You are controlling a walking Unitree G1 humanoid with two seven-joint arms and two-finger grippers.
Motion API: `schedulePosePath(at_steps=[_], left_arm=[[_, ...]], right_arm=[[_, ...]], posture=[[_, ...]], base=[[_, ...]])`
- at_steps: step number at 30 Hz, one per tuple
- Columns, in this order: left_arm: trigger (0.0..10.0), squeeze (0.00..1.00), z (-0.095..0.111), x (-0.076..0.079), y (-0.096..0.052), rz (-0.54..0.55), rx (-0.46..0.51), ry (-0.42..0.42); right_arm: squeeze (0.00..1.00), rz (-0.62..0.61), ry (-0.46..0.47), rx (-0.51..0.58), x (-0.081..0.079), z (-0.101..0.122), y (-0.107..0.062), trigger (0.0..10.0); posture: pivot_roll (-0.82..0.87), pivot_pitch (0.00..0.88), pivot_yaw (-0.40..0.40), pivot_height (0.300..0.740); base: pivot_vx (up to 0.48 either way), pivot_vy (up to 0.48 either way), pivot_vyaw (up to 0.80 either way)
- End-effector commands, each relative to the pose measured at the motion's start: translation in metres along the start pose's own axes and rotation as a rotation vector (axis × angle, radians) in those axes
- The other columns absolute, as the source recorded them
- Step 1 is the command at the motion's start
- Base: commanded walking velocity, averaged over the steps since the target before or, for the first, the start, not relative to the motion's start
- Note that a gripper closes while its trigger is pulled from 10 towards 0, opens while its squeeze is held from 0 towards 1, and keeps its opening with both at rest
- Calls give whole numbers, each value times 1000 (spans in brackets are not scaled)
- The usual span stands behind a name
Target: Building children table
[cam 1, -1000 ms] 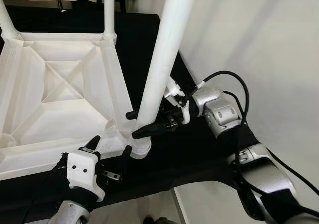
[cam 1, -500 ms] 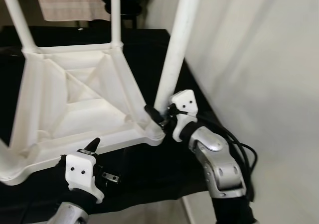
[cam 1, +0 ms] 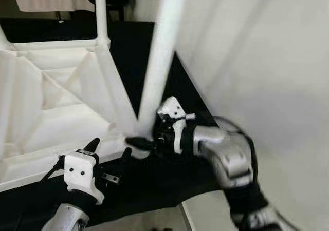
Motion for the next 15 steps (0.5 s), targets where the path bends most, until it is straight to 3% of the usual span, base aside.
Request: schedulePosePath(at_steps=[1, 4, 5, 7, 12, 13, 15], left_arm=[[10000, 0, -6, 2, -2, -5, -23, -8], [10000, 0, -6, 2, -2, -4, -23, -8], [10000, 0, -7, 3, -2, -2, -25, -6], [10000, 0, -8, 3, -2, -2, -26, -6], [10000, 0, -8, 4, -3, -1, -29, -5], [10000, 0, -9, 5, -3, -1, -29, -5], [10000, 0, -9, 5, -4, -2, -30, -5]], right_arm=[[1000, 100, -60, -11, -3, -3, 4, 10000], [969, 122, -57, -9, -1, -1, 6, 10000], [55, 158, -73, 0, 5, 4, 13, 10000], [0, 173, -76, 0, 8, 7, 16, 10000], [0, 214, -89, 0, 13, 11, 24, 10000], [0, 236, -84, 6, 13, 12, 24, 3333], [0, 252, -79, 10, 12, 12, 24, 3333]], posture=[[30, 132, -194, 740], [37, 128, -196, 740], [47, 125, -197, 740], [52, 122, -198, 740], [60, 120, -199, 740], [61, 120, -200, 740], [60, 120, -199, 740]], base=[[0, 0, 0], [0, 0, 0], [0, 0, 0], [0, 0, 0], [0, 0, 0], [0, 0, 0], [0, 0, 0]])
Point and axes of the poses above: a point about 5 cm out from each wrist's last joint towards the gripper, its own y axis pointing out of the wrist towards the gripper, its own z axis along the axis of the wrist's last joint, x = y × z, the point moved 4 cm from there along y, pointing out of the wrist towards the gripper, and after that the axes turned 8 degrees about -y, right-handed, at the moved point
